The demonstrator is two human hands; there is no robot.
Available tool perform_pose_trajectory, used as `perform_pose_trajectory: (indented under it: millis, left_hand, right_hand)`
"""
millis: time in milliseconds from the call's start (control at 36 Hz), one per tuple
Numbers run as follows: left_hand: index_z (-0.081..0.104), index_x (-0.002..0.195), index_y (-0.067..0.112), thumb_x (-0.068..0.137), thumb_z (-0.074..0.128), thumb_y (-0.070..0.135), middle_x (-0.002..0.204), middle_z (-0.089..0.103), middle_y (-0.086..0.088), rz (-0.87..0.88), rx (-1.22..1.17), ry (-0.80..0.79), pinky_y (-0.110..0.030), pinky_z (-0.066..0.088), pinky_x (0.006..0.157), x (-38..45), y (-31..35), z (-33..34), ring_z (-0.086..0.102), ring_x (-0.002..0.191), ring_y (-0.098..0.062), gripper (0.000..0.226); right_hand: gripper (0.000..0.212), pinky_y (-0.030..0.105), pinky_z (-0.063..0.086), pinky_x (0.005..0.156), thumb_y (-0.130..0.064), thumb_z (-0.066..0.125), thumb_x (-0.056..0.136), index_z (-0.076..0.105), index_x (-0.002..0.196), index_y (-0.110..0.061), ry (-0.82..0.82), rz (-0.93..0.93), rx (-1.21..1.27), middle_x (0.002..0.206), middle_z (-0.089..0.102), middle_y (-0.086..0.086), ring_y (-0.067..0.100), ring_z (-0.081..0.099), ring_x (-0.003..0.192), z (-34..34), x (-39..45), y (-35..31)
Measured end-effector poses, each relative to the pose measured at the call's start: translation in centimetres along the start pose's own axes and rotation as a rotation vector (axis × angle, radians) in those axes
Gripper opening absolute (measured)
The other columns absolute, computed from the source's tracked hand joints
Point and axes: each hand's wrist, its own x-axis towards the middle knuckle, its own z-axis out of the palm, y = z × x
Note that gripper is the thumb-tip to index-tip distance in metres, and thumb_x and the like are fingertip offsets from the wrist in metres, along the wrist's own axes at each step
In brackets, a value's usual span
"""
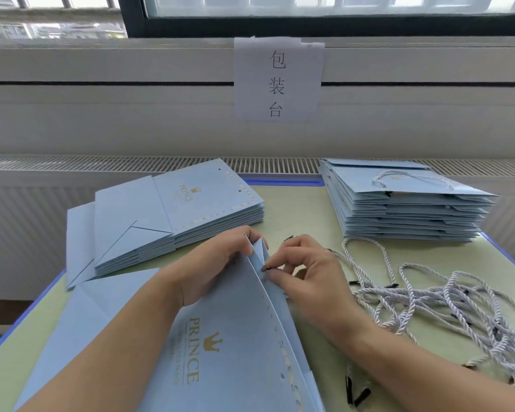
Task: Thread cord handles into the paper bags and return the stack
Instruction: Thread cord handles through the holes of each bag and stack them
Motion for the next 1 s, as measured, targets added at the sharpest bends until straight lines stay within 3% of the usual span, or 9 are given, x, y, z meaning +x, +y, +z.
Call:
perform_pose_trajectory:
  millis: [111,250,361,417,472,556,639,889,1000]
  left_hand:
    - [0.060,0.088,0.012,0.063,0.049,0.023,0.083,0.057,-0.014,0.005,0.025,0.029,-0.033,0.043,0.067,0.1,0.0,0.2,0.052,0.076,-0.025,0.029]
    - [0.060,0.091,0.013,0.059,0.053,0.025,0.087,0.060,-0.017,-0.018,0.026,0.018,-0.035,0.045,0.072,0.1,-0.1,0.2,0.056,0.078,-0.027,0.035]
    - [0.058,0.092,0.011,0.063,0.048,0.023,0.080,0.058,-0.010,-0.014,0.010,0.013,-0.029,0.045,0.062,-0.1,0.0,0.1,0.055,0.068,-0.020,0.033]
    - [0.058,0.092,0.011,0.062,0.048,0.023,0.082,0.057,-0.012,-0.020,-0.003,0.012,-0.031,0.044,0.064,0.0,0.0,0.0,0.055,0.070,-0.023,0.034]
    - [0.058,0.092,0.011,0.062,0.048,0.022,0.085,0.056,-0.015,-0.022,-0.010,0.019,-0.033,0.044,0.068,0.0,0.0,0.0,0.055,0.074,-0.026,0.033]
    - [0.057,0.089,0.011,0.062,0.049,0.021,0.084,0.056,-0.014,-0.015,-0.034,0.023,-0.033,0.044,0.068,0.1,-0.1,0.0,0.054,0.073,-0.025,0.030]
    - [0.056,0.087,0.011,0.062,0.049,0.022,0.080,0.055,-0.012,-0.006,-0.027,0.026,-0.033,0.044,0.067,0.0,-0.2,0.0,0.053,0.071,-0.023,0.027]
    - [0.058,0.088,0.012,0.050,0.060,0.029,0.081,0.056,-0.013,-0.007,-0.039,-0.001,-0.037,0.043,0.073,-0.1,-0.1,-0.2,0.053,0.074,-0.025,0.042]
    - [0.055,0.092,0.008,0.059,0.050,0.019,0.073,0.059,-0.009,0.001,-0.059,-0.027,-0.027,0.048,0.057,-0.3,0.2,0.1,0.059,0.061,-0.021,0.035]
  right_hand:
    - [0.009,0.024,0.044,0.065,-0.025,0.068,0.076,0.069,0.080,-0.033,-0.024,-0.185,-0.230,0.074,0.053,-0.015,0.008,0.051,0.069,-1.0,0.5,0.2]
    - [0.023,0.014,0.039,0.068,-0.006,0.065,0.085,0.077,0.085,-0.026,-0.410,-0.097,-0.192,0.070,0.056,-0.015,0.004,0.051,0.068,-3.1,1.3,-0.4]
    - [0.026,0.036,0.044,0.065,0.000,0.046,0.085,0.062,0.090,-0.020,-0.298,-0.005,-0.086,0.068,0.063,-0.010,0.027,0.052,0.069,-3.5,1.9,-0.3]
    - [0.029,0.030,0.041,0.062,0.003,0.041,0.086,0.056,0.091,-0.022,-0.241,0.029,-0.125,0.077,0.066,-0.009,0.018,0.051,0.069,-3.3,2.1,-0.1]
    - [0.032,0.022,0.038,0.066,0.000,0.039,0.088,0.054,0.100,-0.025,-0.302,0.085,-0.181,0.093,0.068,-0.012,0.011,0.054,0.080,-2.9,2.2,-0.3]
    - [0.039,0.030,0.047,0.085,0.001,0.040,0.089,0.049,0.119,-0.022,-0.469,0.269,-0.035,0.107,0.070,-0.009,0.017,0.061,0.101,-2.1,2.1,-0.6]
    - [0.046,0.034,0.046,0.083,0.003,0.042,0.088,0.045,0.125,-0.024,-0.511,0.317,0.037,0.103,0.073,-0.005,0.018,0.063,0.091,-1.9,2.0,-0.7]
    - [0.035,0.011,0.037,0.052,-0.001,0.052,0.092,0.048,0.120,-0.021,-0.458,0.228,0.005,0.077,0.063,0.001,-0.002,0.048,0.050,-1.9,1.8,-0.2]
    - [0.023,0.026,0.043,0.063,-0.002,0.056,0.087,0.053,0.100,-0.021,-0.319,0.234,-0.054,0.070,0.062,-0.003,0.009,0.053,0.063,-2.8,2.7,0.5]
